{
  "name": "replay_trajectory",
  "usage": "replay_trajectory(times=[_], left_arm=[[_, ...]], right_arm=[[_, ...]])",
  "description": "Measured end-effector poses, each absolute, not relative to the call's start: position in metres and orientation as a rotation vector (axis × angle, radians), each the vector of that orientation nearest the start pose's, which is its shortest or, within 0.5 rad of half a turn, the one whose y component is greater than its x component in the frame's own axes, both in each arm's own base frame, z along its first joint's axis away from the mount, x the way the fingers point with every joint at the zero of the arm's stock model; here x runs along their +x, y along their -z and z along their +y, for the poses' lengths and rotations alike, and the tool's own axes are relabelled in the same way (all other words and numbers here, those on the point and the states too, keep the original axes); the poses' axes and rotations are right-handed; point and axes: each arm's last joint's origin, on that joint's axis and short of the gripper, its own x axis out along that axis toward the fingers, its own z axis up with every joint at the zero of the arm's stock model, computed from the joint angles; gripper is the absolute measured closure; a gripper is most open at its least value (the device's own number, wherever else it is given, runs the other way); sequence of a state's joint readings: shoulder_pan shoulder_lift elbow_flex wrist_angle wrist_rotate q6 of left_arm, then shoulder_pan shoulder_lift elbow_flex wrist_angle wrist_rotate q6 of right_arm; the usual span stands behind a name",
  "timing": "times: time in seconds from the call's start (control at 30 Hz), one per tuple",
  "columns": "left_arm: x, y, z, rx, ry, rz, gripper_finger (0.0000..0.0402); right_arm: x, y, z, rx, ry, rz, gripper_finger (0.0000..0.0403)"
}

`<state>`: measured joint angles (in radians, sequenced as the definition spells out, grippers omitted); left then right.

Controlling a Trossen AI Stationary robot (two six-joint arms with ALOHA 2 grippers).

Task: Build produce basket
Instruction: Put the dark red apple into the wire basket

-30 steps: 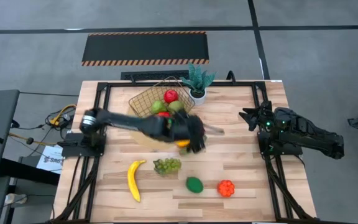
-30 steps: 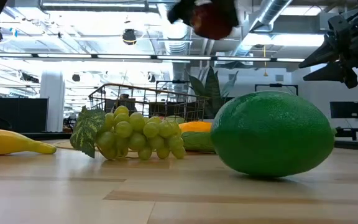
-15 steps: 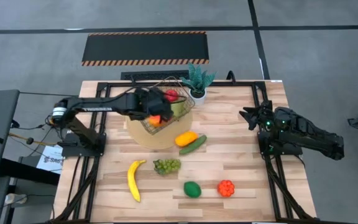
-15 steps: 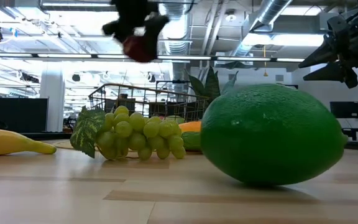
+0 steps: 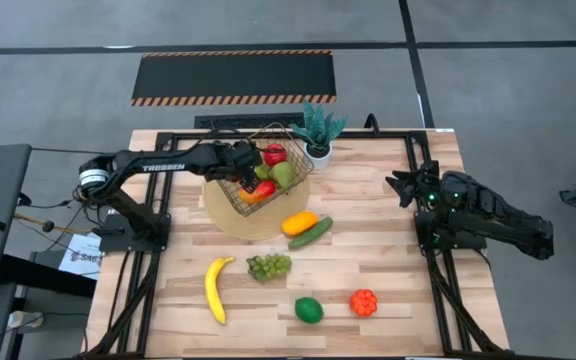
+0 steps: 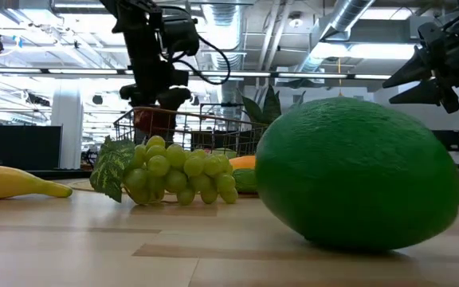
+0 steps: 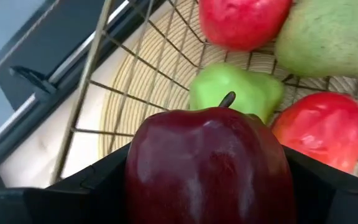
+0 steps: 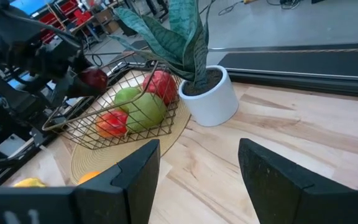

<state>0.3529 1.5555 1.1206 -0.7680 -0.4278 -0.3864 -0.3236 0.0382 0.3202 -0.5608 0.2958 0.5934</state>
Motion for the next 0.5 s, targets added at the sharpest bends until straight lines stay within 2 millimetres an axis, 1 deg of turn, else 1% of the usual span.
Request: replay_trajectory(times=[0.17,0.4,0.5], left_arm=[[0.2746,-0.2309,0.1203,-0.274,-0.814,1.098,0.0113],[0.2695,-0.2296,0.1205,-0.234,-0.856,1.148,0.0113],[0.2691,-0.2292,0.1198,-0.224,-0.829,1.167,0.0109]], right_arm=[[0.0604,-0.2131,-0.0292,0.575,0.681,0.092,0.0163],[0.0603,-0.2133,-0.0295,0.571,0.691,0.088,0.0163],[0.0602,-0.2134,-0.0296,0.568,0.696,0.086,0.0163]])
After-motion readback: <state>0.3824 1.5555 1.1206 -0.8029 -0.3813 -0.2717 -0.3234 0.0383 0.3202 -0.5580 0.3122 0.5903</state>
